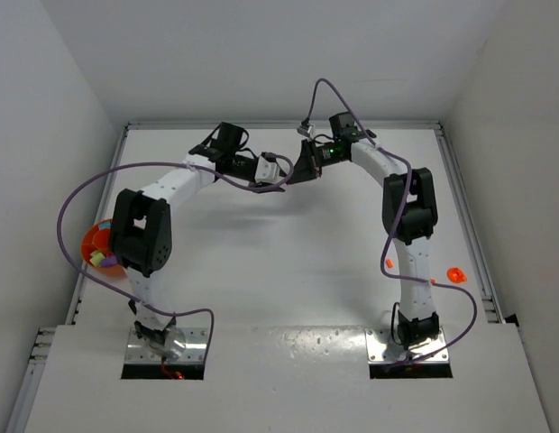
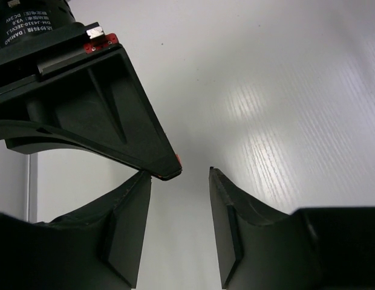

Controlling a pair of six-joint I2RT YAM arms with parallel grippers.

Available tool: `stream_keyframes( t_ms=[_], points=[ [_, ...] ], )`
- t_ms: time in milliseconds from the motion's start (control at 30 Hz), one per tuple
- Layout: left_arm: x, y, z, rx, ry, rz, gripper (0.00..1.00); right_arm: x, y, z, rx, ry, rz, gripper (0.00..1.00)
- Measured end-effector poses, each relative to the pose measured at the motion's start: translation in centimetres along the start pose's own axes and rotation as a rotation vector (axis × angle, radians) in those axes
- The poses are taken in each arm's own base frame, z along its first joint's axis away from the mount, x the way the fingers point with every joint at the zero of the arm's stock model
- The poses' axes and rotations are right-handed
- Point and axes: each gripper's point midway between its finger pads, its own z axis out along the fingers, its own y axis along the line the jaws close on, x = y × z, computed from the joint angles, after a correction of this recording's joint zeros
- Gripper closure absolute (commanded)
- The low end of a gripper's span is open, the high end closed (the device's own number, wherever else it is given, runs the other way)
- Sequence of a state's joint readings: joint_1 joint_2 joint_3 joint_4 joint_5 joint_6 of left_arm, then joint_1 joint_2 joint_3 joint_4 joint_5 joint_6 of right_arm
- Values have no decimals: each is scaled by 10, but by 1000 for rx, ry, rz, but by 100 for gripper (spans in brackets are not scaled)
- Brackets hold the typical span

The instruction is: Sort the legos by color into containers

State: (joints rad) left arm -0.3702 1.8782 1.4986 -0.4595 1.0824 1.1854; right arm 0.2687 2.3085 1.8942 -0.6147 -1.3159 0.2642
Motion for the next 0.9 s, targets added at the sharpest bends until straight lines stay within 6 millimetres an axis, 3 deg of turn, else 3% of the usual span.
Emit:
stream_keyframes(
  t_ms=[267,433,900],
  points=[
    [10,-1,3,7,17,-74,54,2,-10,3,4,-20,58,100],
    [10,2,1,-2,25,-87,49,-3,-10,3,6,-32,62,100],
    [11,18,0,-70,41,-209,47,-19,-12,1,29,-76,66,100]
  ],
)
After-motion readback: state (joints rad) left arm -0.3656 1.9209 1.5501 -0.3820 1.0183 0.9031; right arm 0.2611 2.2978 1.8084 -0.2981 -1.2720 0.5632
